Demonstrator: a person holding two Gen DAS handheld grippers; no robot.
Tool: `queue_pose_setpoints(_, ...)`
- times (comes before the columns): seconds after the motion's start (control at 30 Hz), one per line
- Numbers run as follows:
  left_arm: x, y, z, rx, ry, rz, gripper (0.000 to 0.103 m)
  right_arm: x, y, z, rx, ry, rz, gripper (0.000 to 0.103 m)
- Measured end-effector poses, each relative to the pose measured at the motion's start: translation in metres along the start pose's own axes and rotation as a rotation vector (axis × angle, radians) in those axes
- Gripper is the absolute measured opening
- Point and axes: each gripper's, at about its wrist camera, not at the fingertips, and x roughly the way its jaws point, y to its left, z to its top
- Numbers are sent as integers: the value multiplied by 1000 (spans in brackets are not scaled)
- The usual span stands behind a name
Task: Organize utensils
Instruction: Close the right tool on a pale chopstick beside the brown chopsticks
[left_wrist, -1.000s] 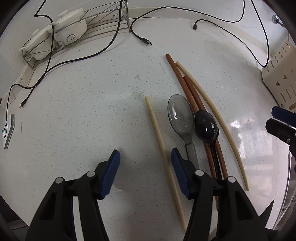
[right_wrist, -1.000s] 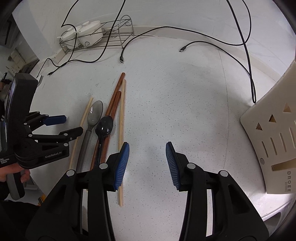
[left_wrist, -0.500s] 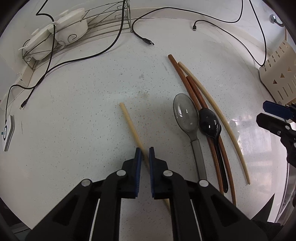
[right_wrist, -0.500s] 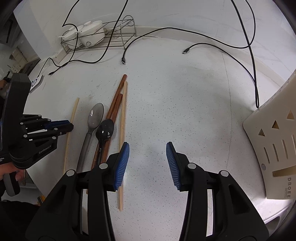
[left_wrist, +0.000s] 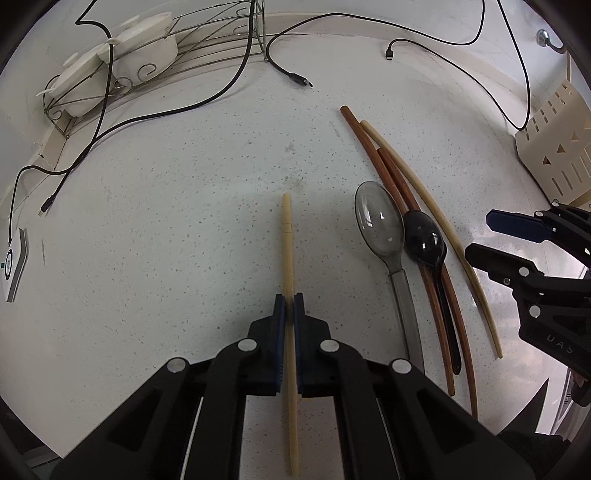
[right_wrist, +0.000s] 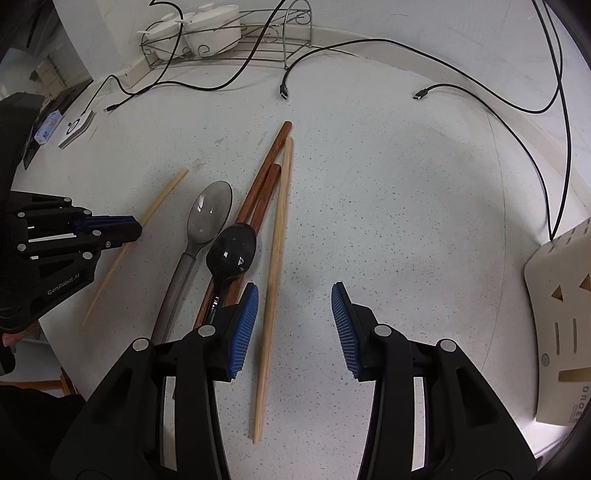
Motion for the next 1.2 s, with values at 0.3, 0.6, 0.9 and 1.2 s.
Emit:
queue_pose_setpoints(0.3, -4, 11, -4, -31, -10, -33, 4, 13, 8, 14, -82, 29, -53, 39)
queue_pose_setpoints(0.6, -5, 14, -7, -28, -18, -36, 4, 23, 12, 23, -99, 54, -55, 39)
queue_pose_setpoints(0.9, -4, 11, -6, -40, -26, -43, 4, 28, 16, 31, -87, 80, -24, 30)
queue_pose_setpoints(1.2, -6, 13, -9, -40, -27, -42, 4, 29, 25, 35, -97, 125, -38, 6)
